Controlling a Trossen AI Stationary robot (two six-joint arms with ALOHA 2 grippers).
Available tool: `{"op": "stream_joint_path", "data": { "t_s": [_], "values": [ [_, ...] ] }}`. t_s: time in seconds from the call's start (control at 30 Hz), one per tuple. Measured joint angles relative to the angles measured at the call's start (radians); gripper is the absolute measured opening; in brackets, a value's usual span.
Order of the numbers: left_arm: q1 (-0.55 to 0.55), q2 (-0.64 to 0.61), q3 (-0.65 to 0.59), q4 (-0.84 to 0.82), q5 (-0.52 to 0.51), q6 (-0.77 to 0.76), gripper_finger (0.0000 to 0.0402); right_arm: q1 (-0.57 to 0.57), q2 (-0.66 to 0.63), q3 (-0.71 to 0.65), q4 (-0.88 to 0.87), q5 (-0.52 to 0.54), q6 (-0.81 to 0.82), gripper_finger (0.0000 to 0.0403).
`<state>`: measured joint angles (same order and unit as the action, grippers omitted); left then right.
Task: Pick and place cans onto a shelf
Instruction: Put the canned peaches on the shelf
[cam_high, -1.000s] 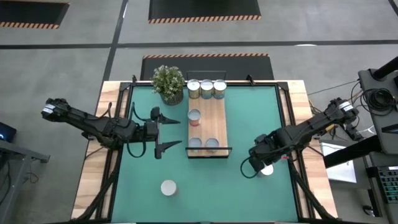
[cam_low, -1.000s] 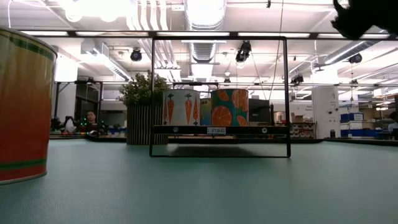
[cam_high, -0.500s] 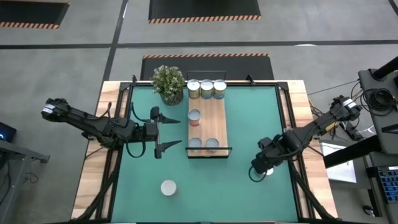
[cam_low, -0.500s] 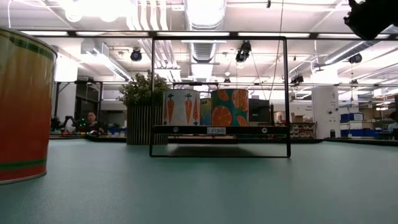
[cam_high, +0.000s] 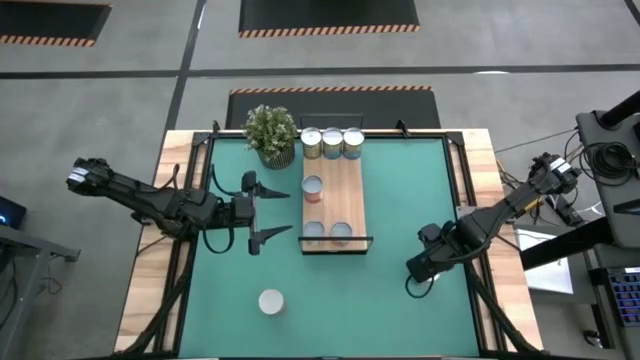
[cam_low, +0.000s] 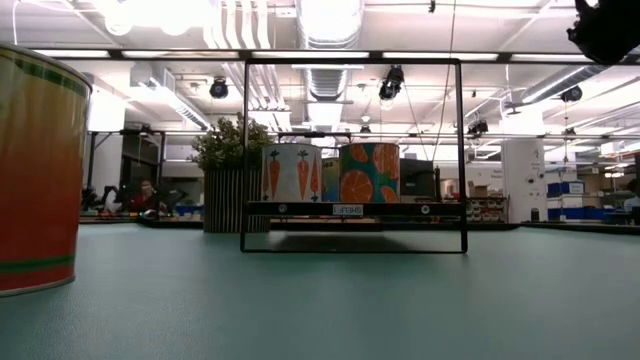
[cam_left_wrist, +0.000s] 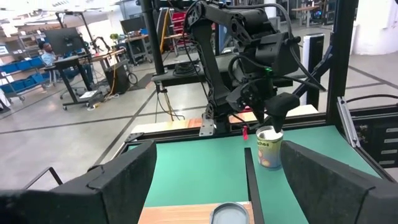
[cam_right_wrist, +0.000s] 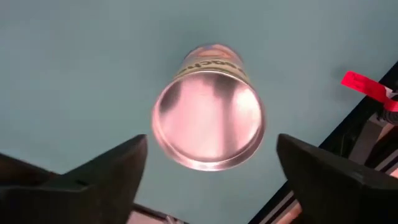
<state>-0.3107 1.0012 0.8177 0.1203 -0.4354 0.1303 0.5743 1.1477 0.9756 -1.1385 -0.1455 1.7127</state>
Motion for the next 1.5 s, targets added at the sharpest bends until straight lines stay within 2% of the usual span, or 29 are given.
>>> {"op": "stream_joint_path", "data": {
  "t_s": [0.1, 0.2, 0.47, 0.93, 1.17, 1.5],
  "values": [
    [0.0, 0.0, 0.0, 0.0, 0.0, 0.0, 0.0322, 0.008, 0.006, -0.022, 0.007, 0.014, 0.023, 0.0369],
    [0.0, 0.0, 0.0, 0.0, 0.0, 0.0, 0.0322, 0.013, 0.021, -0.044, 0.02, 0.015, 0.024, 0.0378],
    [0.0, 0.0, 0.0, 0.001, 0.0, 0.0, 0.0322, 0.013, 0.054, -0.048, 0.067, 0.014, -0.008, 0.038],
    [0.0, 0.0, 0.0, 0.002, 0.0, 0.005, 0.0322, 0.013, 0.025, -0.048, 0.014, 0.015, 0.02, 0.038],
    [0.0, 0.0, 0.0, 0.002, -0.001, 0.008, 0.0322, 0.013, 0.005, -0.042, 0.015, 0.083, 0.02, 0.038],
    [0.0, 0.0, 0.0, 0.0, -0.001, 0.008, 0.0322, 0.019, 0.014, -0.046, 0.06, 0.087, 0.02, 0.038]
  ]
}}
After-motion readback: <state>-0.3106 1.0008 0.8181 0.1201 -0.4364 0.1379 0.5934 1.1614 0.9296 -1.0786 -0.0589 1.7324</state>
